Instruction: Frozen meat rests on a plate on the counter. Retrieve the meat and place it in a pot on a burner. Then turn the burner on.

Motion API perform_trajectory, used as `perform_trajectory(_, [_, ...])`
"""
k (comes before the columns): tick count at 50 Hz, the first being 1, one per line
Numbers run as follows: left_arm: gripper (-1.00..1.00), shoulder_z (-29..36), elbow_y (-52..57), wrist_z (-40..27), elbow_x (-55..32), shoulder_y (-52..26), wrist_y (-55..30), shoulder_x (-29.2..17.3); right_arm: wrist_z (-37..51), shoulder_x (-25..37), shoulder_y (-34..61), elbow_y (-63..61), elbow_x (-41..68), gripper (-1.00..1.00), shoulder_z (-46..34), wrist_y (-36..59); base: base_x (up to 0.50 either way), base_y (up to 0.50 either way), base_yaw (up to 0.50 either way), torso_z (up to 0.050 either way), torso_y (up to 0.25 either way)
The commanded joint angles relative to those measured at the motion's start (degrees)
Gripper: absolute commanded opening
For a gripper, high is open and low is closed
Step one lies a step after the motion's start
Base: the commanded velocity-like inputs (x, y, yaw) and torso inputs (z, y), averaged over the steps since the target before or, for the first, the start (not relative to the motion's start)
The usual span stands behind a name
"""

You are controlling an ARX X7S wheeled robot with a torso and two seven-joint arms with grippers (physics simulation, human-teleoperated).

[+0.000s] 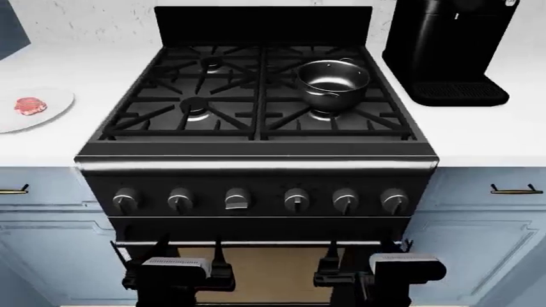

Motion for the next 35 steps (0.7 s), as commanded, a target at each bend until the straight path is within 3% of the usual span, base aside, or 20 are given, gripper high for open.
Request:
perform_trajectory(1, [1.00, 0.96, -0.25, -1.03, -0.56, 0.03, 0.09, -0.78, 0.34, 1.44, -4.11, 2.52, 1.15, 1.00, 0.01, -6.01, 0.00, 0.50, 0.00, 0.050, 0.000])
perform_trajectory(32, [1.00, 2.82, 0.40, -3.35, -1.54, 0.07, 0.33, -2.44, 1.69, 2.90, -4.39, 4.57, 0.52, 1.00, -2.14, -8.53, 0.00, 0.50, 0.00, 0.050, 0.000])
perform_trajectory(35, [1.00, 2.82, 0.34, -3.42, -1.94, 0.22, 0.53, -2.53, 2.83, 1.03, -1.45, 2.87, -0.01, 1.00, -3.56, -4.89, 0.00, 0.50, 0.00, 0.050, 0.000])
